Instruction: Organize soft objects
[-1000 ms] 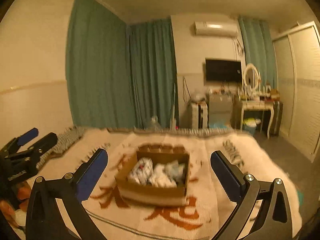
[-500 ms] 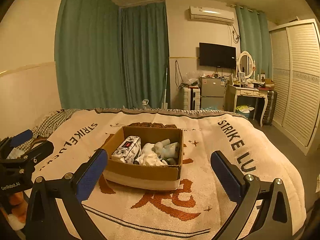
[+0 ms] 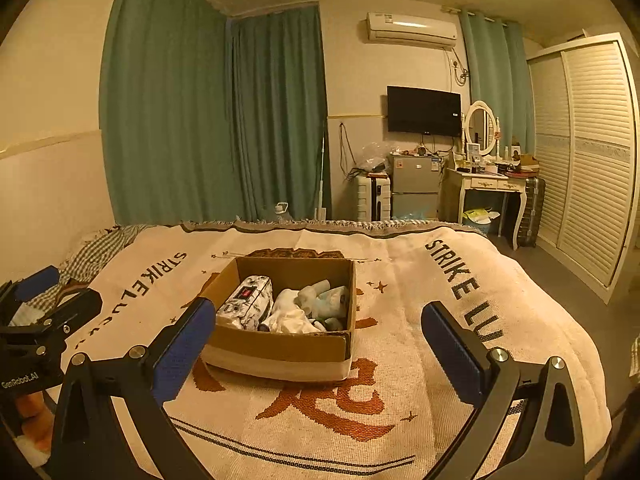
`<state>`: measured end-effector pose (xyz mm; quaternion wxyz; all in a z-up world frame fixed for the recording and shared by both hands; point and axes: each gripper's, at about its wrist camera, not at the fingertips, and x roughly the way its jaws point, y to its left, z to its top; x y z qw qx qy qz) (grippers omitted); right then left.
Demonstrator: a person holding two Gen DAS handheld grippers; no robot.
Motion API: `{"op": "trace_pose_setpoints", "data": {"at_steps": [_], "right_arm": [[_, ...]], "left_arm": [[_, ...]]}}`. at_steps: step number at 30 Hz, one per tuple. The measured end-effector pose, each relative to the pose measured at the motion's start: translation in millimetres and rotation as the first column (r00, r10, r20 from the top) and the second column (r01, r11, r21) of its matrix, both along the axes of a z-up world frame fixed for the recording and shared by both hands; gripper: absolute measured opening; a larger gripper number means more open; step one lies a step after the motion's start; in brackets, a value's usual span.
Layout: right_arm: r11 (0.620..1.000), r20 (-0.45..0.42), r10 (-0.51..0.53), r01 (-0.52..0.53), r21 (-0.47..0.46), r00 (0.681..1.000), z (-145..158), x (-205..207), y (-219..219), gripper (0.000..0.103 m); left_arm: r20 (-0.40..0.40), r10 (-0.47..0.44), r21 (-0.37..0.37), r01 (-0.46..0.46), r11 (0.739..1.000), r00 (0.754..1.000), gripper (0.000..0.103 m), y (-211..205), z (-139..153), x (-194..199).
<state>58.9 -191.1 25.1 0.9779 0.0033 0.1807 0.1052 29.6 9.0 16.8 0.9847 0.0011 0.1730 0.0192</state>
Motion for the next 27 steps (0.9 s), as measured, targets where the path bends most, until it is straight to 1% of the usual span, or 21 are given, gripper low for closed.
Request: {"op": "trace_pose_setpoints", "data": {"at_steps": [14, 27], "right_arm": [[1.000, -0.008, 0.014, -0.014, -0.011, 1.000, -2.6, -2.9, 6.2, 0.103], [1.000, -0.028, 0.020, -0.020, -0.020, 0.999, -7.1, -2.1, 8.8, 0.103]], "left_arm": [[-0.016, 0.020, -0.017, -0.020, 1.000, 1.000, 0.101, 6.5, -3.7, 1.1], [-0.020, 0.023, -0.015, -0.023, 1.000, 1.000, 0.101, 6.0, -4.3, 2.1]]}}
